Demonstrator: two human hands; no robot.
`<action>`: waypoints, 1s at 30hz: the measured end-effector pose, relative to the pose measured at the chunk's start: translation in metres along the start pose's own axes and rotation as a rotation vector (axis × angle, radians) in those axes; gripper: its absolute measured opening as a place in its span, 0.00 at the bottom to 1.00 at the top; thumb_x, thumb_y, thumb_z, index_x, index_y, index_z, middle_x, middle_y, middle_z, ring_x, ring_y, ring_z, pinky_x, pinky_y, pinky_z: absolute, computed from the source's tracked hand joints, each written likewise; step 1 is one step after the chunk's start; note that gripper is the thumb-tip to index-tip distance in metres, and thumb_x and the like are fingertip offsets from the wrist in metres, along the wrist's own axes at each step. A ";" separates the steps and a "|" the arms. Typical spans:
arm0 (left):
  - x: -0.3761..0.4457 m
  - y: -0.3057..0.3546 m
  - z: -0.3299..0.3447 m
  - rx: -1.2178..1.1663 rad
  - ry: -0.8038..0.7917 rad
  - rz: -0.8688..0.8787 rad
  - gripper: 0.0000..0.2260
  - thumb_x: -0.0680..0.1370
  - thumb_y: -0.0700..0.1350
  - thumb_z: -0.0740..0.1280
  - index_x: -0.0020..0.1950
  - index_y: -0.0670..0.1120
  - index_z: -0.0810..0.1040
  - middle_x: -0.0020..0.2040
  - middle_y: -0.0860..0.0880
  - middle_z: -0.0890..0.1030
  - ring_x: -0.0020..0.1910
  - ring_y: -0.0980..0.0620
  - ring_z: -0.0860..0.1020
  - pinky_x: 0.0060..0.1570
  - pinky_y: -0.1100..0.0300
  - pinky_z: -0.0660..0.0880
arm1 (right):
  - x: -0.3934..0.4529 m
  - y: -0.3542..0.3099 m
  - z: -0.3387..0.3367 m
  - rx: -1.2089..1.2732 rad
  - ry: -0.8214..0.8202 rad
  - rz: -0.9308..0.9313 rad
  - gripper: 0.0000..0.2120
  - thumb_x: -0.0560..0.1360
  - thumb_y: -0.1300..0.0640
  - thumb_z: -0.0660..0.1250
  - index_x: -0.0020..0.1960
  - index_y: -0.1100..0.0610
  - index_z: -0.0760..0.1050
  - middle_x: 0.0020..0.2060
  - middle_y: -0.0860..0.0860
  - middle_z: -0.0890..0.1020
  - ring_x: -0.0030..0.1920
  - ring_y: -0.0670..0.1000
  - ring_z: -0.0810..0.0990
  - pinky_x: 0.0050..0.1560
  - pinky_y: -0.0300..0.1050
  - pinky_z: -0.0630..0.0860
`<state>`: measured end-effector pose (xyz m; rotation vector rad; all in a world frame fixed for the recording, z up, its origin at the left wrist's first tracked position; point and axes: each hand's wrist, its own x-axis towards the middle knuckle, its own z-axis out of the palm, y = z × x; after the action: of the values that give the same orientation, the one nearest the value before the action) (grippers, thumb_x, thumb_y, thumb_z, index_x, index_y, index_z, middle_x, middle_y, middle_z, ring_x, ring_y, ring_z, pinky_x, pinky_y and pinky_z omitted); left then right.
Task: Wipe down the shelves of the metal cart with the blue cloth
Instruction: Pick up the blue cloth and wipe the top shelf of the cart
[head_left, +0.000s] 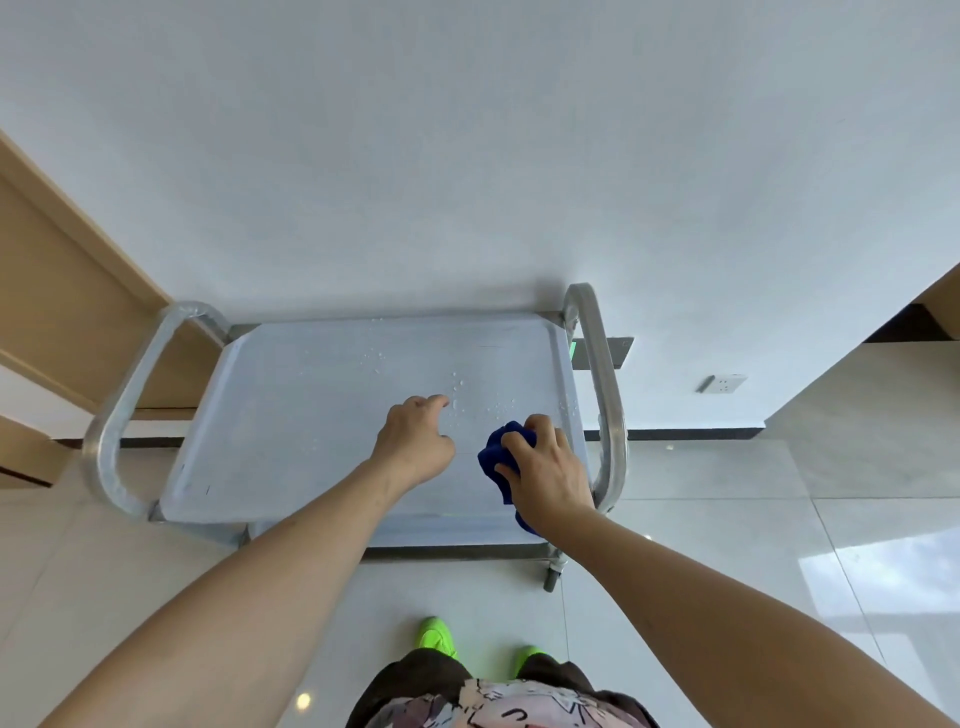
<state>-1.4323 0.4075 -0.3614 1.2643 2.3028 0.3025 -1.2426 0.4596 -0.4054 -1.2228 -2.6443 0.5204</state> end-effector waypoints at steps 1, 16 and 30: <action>0.002 -0.002 0.002 0.001 -0.005 0.009 0.29 0.73 0.40 0.60 0.74 0.50 0.65 0.71 0.46 0.68 0.69 0.45 0.66 0.56 0.57 0.68 | 0.001 -0.003 0.001 0.005 -0.004 -0.002 0.11 0.80 0.50 0.65 0.57 0.56 0.73 0.61 0.55 0.68 0.53 0.59 0.71 0.41 0.47 0.69; 0.059 -0.044 0.021 0.060 -0.154 0.076 0.27 0.74 0.44 0.61 0.74 0.48 0.65 0.72 0.45 0.68 0.70 0.43 0.65 0.64 0.49 0.70 | 0.030 -0.006 0.057 -0.272 -0.193 0.207 0.25 0.79 0.41 0.61 0.73 0.48 0.64 0.75 0.56 0.60 0.72 0.64 0.58 0.69 0.61 0.59; 0.081 -0.054 0.079 0.267 -0.278 0.229 0.29 0.77 0.50 0.61 0.77 0.51 0.59 0.80 0.44 0.53 0.77 0.41 0.51 0.73 0.48 0.60 | 0.019 -0.003 0.095 -0.130 -0.218 0.360 0.26 0.83 0.45 0.53 0.79 0.49 0.58 0.80 0.50 0.56 0.78 0.63 0.54 0.70 0.60 0.64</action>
<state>-1.4676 0.4427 -0.4765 1.5951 2.0117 -0.1060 -1.2859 0.4502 -0.4915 -1.7952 -2.6754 0.5712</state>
